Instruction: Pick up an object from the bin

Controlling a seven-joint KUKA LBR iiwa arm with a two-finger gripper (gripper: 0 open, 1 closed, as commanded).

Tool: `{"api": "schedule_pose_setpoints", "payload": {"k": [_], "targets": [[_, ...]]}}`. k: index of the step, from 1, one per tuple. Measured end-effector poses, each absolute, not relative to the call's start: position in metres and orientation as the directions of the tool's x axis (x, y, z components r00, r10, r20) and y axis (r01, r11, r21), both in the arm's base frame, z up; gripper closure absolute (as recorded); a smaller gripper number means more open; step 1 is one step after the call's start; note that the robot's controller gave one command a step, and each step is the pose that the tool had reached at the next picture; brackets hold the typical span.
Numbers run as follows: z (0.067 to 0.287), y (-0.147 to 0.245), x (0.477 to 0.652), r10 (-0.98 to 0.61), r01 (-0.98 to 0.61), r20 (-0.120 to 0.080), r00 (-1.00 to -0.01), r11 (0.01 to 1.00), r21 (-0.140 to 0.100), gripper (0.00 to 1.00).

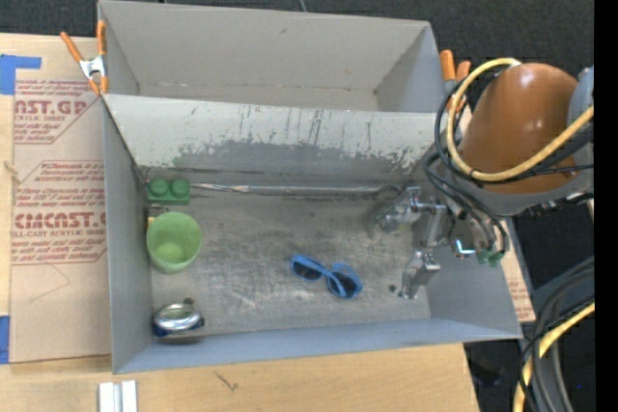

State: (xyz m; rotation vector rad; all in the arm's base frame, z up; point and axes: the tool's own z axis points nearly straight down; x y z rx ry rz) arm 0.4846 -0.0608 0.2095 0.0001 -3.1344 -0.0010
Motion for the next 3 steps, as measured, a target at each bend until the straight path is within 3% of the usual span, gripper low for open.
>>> {"api": "schedule_pose_setpoints", "payload": {"k": [1,2,3], "targets": [[0.070,-0.030,0.523,-0.109,-0.109,-0.010,-0.994,0.994,-0.001,0.00],[0.074,-0.030,0.522,-0.109,-0.109,-0.005,-0.994,0.994,-0.001,1.00],[0.216,-0.075,0.511,-0.191,-0.191,-0.009,-0.982,0.982,-0.003,1.00]]}}
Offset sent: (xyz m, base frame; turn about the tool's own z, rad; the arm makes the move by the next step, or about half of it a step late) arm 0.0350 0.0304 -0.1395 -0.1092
